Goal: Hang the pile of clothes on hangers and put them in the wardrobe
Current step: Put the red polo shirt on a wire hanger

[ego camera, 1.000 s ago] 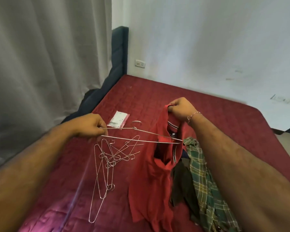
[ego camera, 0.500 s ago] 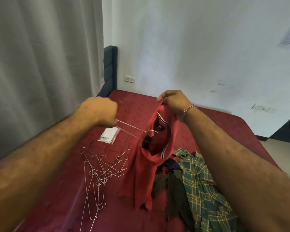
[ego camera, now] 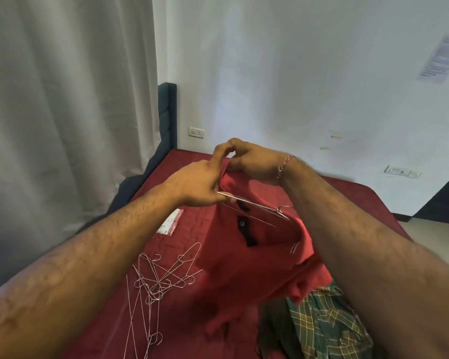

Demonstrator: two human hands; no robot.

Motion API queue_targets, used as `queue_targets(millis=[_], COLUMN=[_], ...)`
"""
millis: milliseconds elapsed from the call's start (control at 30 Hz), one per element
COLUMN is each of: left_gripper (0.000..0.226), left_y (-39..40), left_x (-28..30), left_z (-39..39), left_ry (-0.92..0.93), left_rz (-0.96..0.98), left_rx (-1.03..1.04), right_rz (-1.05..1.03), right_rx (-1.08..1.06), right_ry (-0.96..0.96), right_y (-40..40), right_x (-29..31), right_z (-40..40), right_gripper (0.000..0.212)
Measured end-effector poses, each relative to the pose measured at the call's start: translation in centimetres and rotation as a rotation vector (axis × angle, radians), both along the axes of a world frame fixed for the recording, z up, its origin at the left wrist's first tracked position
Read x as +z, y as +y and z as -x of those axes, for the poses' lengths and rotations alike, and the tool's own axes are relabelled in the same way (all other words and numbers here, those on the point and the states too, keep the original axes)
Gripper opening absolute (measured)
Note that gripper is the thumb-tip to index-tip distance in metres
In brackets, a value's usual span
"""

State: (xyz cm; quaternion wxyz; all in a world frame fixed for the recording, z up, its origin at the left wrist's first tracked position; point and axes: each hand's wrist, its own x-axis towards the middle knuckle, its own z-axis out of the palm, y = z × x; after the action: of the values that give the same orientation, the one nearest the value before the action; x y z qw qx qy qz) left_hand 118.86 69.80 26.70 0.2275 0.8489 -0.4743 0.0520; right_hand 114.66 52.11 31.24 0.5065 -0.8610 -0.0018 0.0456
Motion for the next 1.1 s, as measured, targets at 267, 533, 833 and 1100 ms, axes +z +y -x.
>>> queue_targets(millis=[267, 533, 833, 1100], left_gripper=[0.017, 0.011, 0.046, 0.043], left_y=[-1.2, 0.1, 2.8, 1.5], left_x=[-4.3, -4.6, -5.6, -8.6], left_z=[-1.1, -1.7, -2.7, -1.2], left_ry=[0.226, 0.391, 1.093, 1.262], left_rz=[0.114, 0.057, 0.358, 0.626], left_rx=[0.043, 0.021, 0.168, 0.194], right_rz=[-0.189, 0.168, 0.074, -0.164], right_rx=[0.106, 0.112, -0.056, -0.413], right_ry=[0.071, -0.015, -0.329, -0.468], right_y=[-5.3, -11.3, -10.8, -9.5], right_x=[1.2, -6.4, -11.4, -13.8], right_z=[3.9, 11.2, 12.5, 10.4], right_gripper=[0.054, 0.036, 0.019, 0.016])
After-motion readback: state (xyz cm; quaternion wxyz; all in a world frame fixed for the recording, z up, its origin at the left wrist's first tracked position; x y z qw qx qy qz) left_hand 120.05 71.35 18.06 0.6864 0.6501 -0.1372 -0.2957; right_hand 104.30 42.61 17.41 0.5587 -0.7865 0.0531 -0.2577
